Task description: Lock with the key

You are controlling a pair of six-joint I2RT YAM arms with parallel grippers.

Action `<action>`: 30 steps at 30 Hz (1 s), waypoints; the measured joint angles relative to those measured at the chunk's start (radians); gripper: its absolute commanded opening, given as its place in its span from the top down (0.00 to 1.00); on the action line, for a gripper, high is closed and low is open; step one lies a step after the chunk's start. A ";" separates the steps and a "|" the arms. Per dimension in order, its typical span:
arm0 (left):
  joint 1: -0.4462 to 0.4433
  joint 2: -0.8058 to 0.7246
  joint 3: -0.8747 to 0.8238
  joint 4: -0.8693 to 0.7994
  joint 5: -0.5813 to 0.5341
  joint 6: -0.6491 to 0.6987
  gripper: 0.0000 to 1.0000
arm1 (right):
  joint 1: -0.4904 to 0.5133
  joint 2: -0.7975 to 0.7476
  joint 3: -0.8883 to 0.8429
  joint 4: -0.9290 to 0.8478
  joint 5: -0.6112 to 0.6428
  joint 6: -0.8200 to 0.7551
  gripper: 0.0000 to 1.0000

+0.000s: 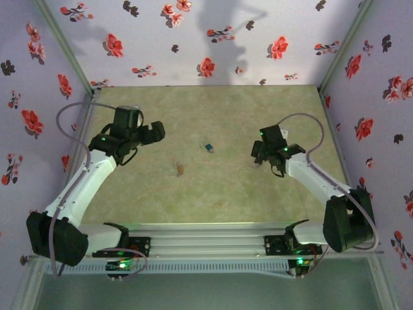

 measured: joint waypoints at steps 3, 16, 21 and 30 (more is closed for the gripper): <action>0.000 0.000 0.000 -0.002 0.007 0.000 0.00 | 0.027 0.056 0.000 -0.004 0.001 0.030 0.14; 0.000 0.000 0.000 -0.006 0.045 0.000 0.00 | 0.048 0.203 0.013 -0.010 0.000 0.130 0.20; 0.000 0.003 0.000 -0.008 0.045 0.000 0.00 | 0.050 0.249 0.032 -0.006 0.000 0.137 0.25; 0.000 0.020 0.000 -0.021 0.045 0.000 0.00 | 0.050 0.303 0.079 0.011 0.000 0.136 0.33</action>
